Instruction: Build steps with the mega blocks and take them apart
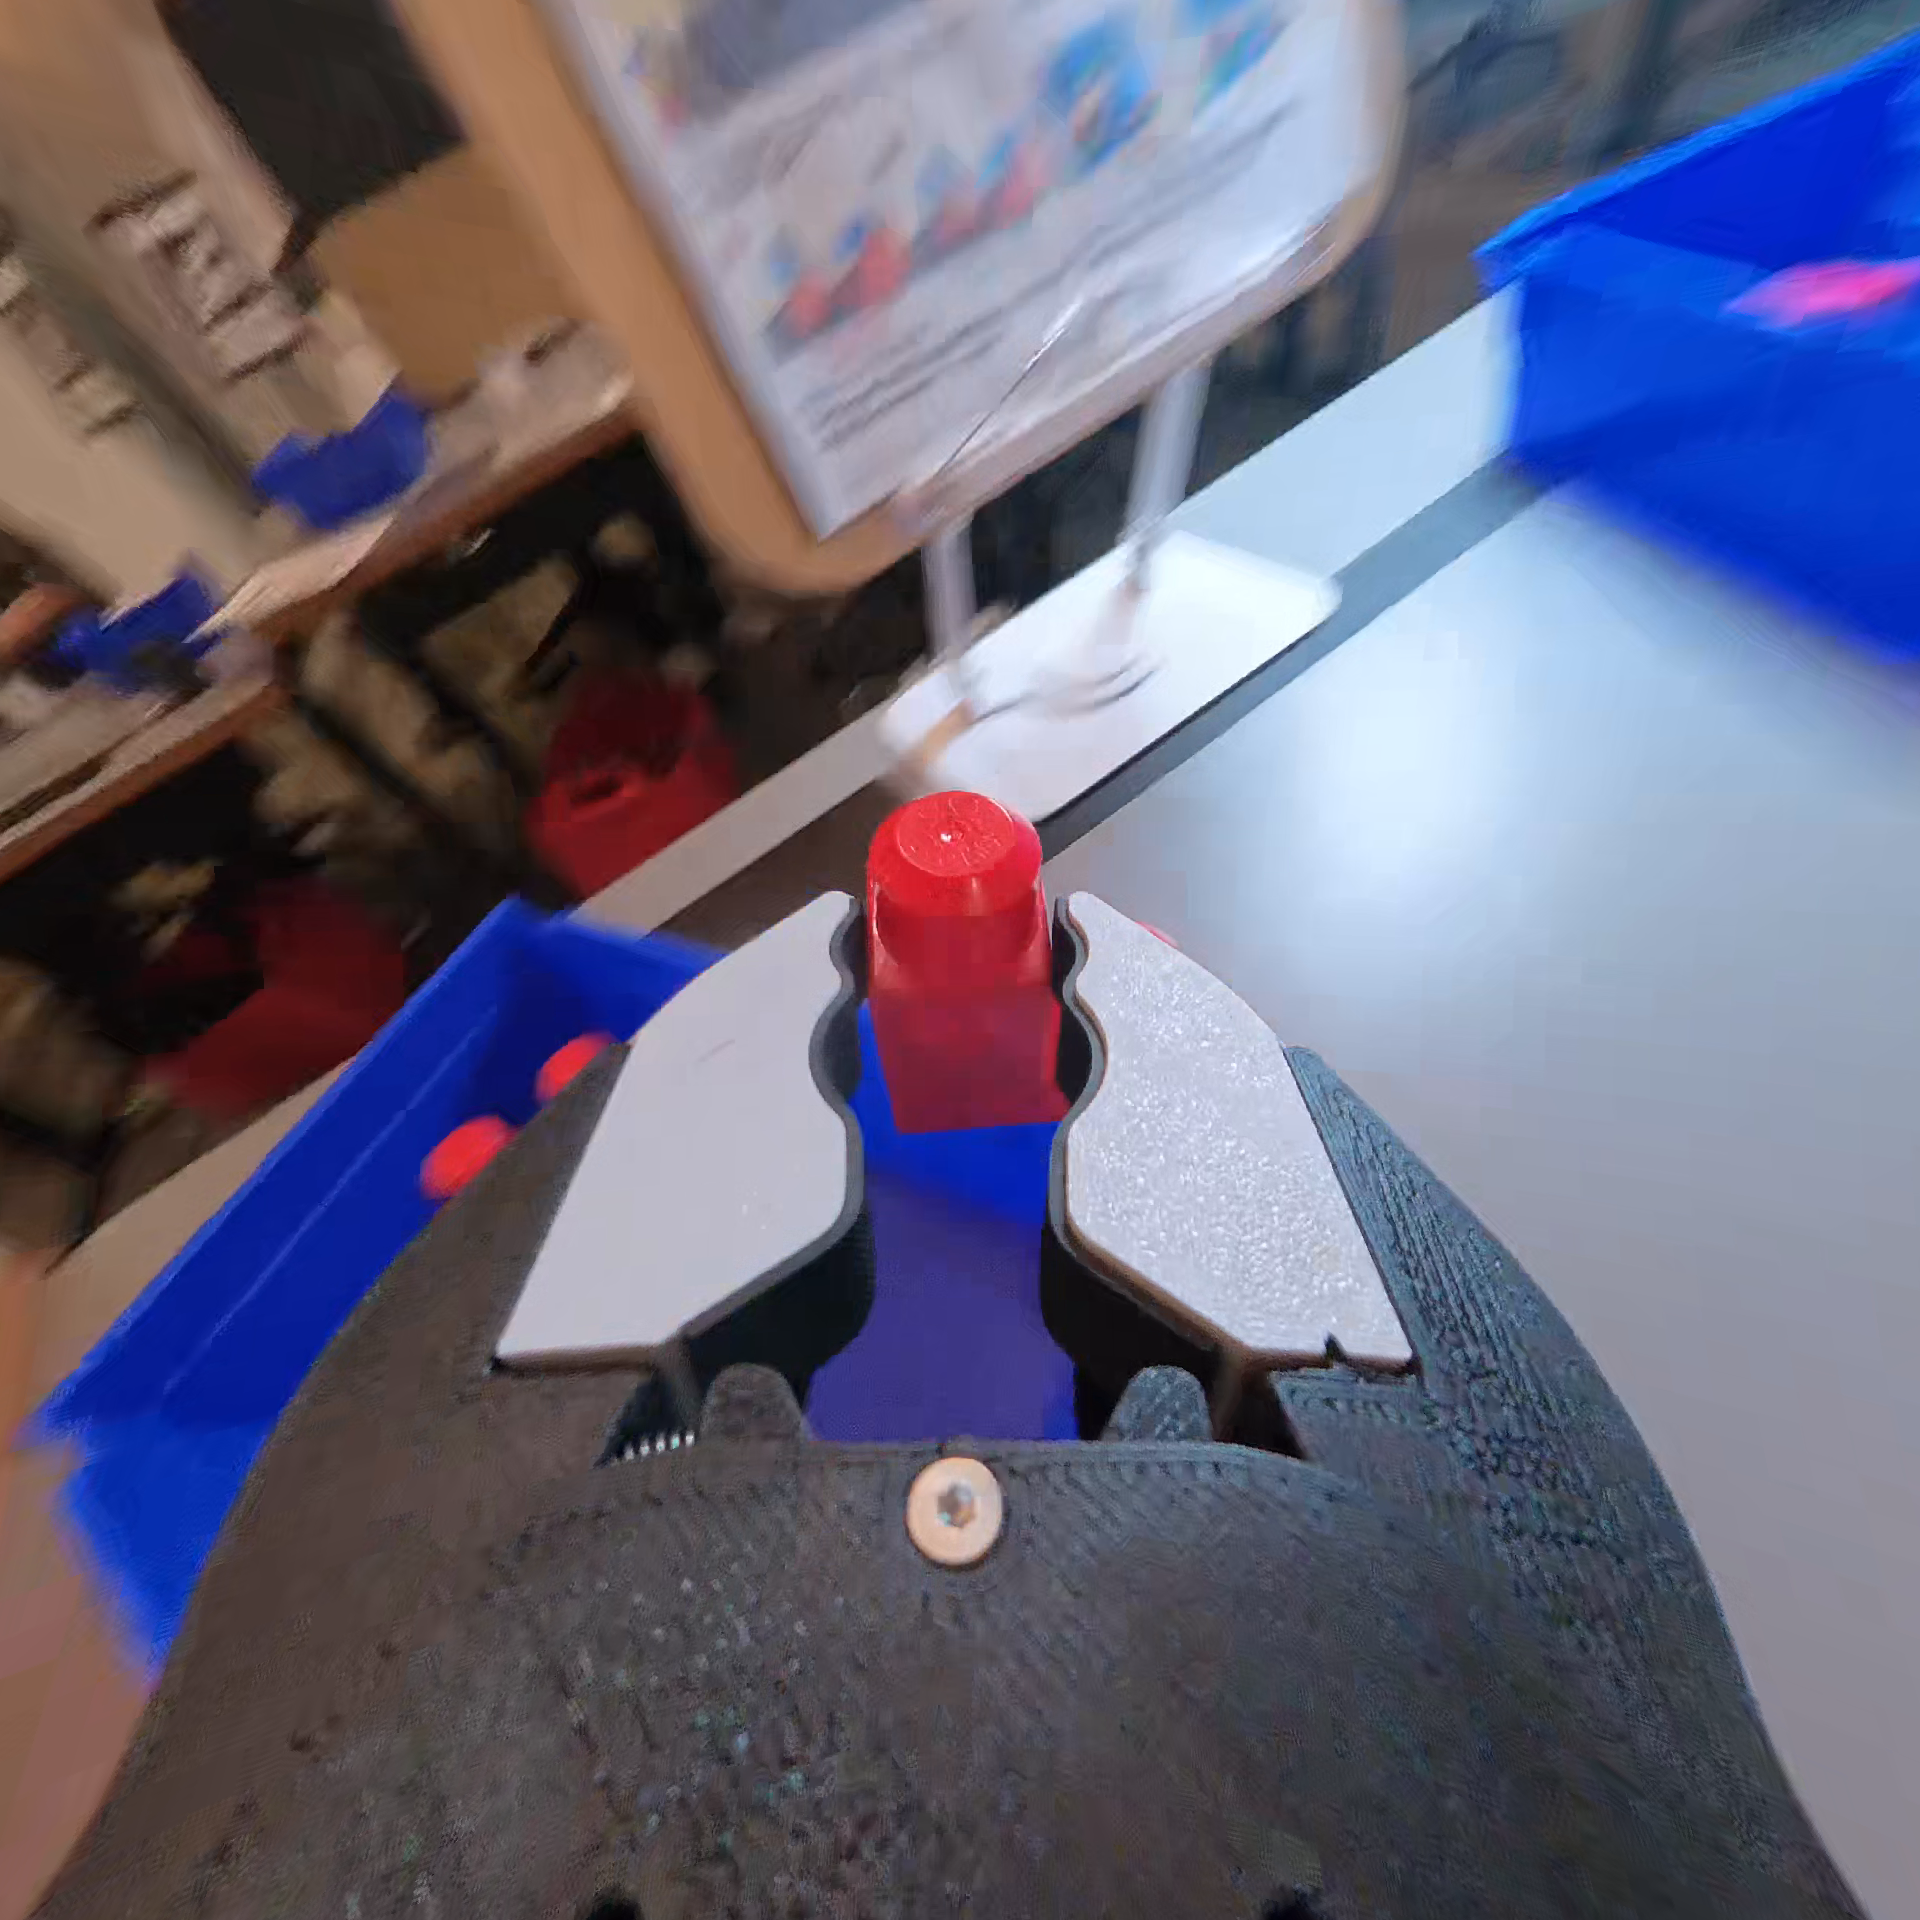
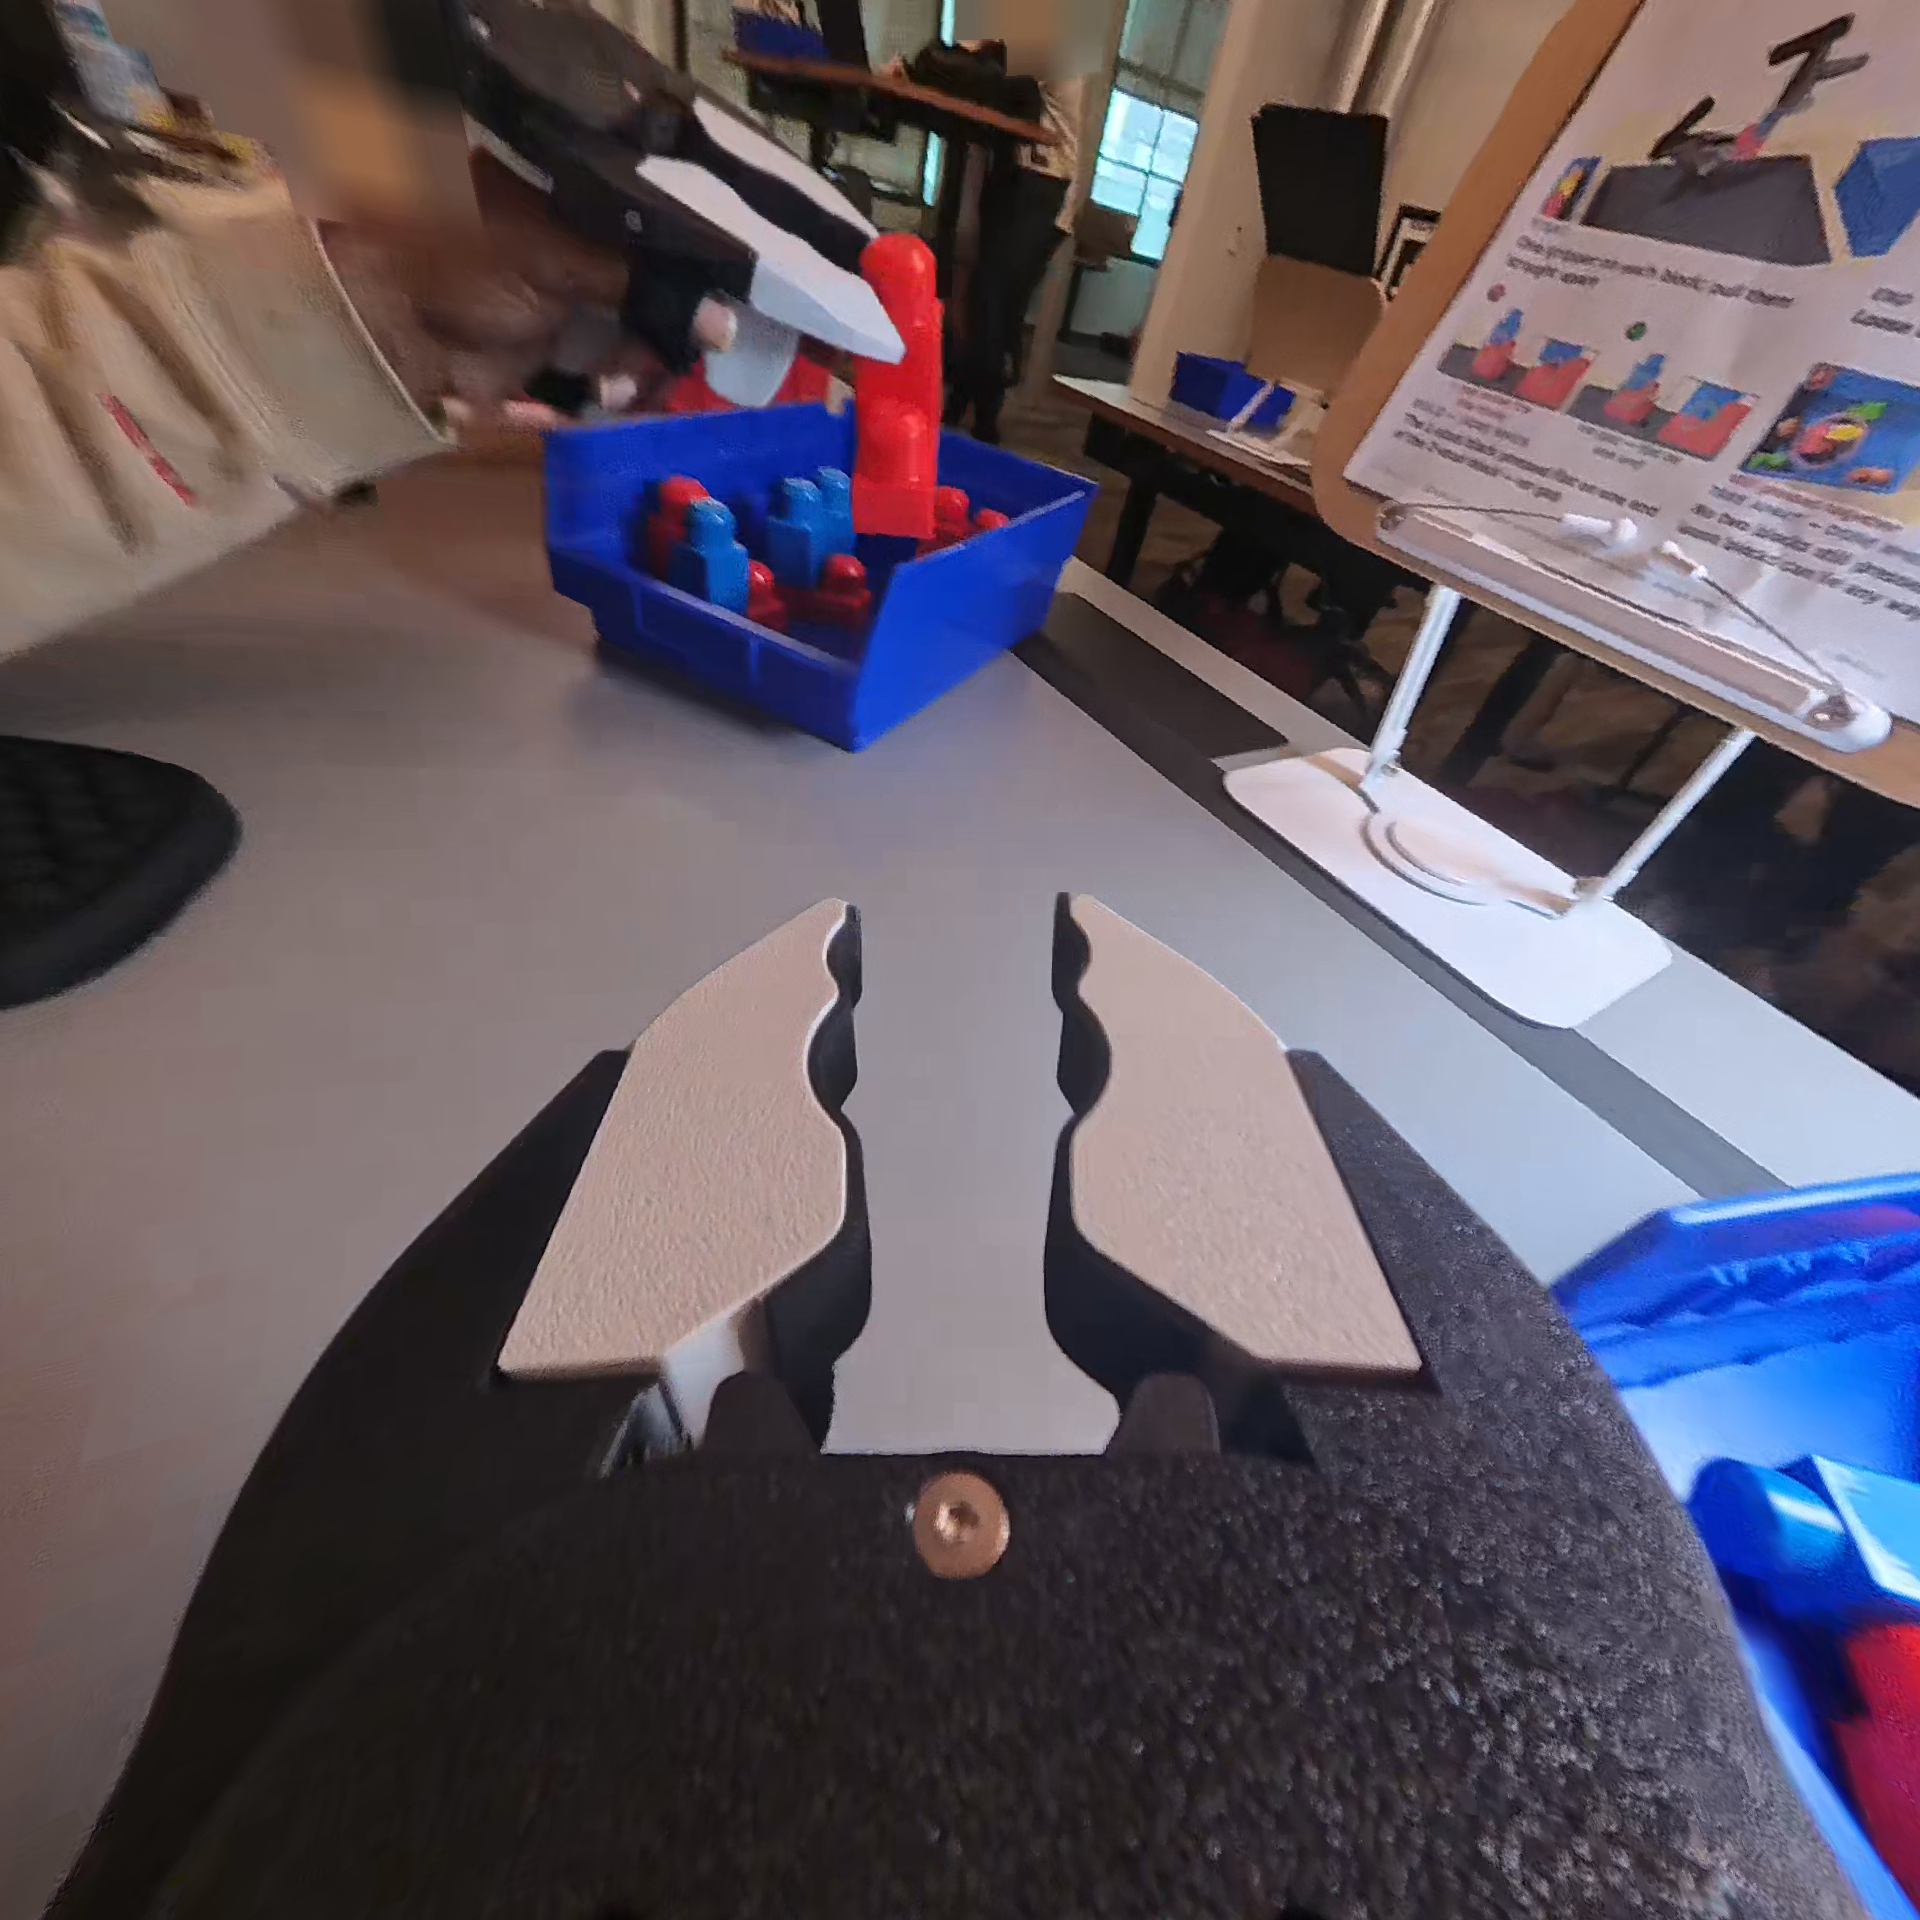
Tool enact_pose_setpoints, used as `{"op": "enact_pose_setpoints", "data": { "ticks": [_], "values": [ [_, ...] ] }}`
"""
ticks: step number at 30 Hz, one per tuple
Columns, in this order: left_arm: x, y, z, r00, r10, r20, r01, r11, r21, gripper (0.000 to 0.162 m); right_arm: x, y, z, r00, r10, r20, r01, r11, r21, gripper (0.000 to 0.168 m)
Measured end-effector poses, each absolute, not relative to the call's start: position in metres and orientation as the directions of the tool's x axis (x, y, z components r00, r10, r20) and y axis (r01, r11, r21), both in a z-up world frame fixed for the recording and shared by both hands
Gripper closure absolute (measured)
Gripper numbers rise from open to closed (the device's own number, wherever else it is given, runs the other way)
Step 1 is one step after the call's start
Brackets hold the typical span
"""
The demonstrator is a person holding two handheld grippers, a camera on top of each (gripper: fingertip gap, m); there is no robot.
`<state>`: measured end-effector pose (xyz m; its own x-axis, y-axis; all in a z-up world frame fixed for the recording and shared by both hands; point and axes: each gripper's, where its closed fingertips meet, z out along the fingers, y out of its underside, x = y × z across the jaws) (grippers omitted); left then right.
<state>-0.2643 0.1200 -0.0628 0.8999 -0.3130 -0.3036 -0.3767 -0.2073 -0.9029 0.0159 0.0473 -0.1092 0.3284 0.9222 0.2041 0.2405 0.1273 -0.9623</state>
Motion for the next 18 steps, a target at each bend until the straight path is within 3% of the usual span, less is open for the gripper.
{"op": "enact_pose_setpoints", "data": {
  "ticks": [5,8,11,14,16,18],
  "values": [
    [-0.128,0.034,-0.027,0.691,-0.719,-0.073,-0.081,0.024,-0.996,0.128,-0.002,0.005,-0.096,0.115,0.993,0.020,0.089,0.010,-0.996,0.114],
    [-0.082,0.007,-0.022,0.615,-0.788,0.032,0.068,0.012,-0.998,0.128,-0.007,-0.012,-0.085,0.042,0.999,-0.023,0.008,-0.024,-1.000,0.098],
    [-0.061,0.005,-0.030,0.625,-0.766,0.149,0.178,-0.046,-0.983,0.128,-0.012,-0.015,-0.081,0.176,0.960,0.216,0.058,0.209,-0.976,0.098],
    [-0.046,0.007,-0.042,0.607,-0.737,0.297,0.284,-0.147,-0.947,0.128,-0.016,-0.012,-0.082,0.335,0.804,0.491,0.192,0.451,-0.871,0.112],
    [-0.032,0.006,-0.053,0.588,-0.731,0.347,0.300,-0.201,-0.932,0.128,-0.015,-0.010,-0.080,0.407,0.696,0.592,0.242,0.542,-0.804,0.129],
    [-0.029,0.008,-0.057,0.605,-0.720,0.341,0.306,-0.186,-0.934,0.128,-0.014,-0.004,-0.085,0.424,0.656,0.625,0.305,0.546,-0.780,0.129]
  ]
}}
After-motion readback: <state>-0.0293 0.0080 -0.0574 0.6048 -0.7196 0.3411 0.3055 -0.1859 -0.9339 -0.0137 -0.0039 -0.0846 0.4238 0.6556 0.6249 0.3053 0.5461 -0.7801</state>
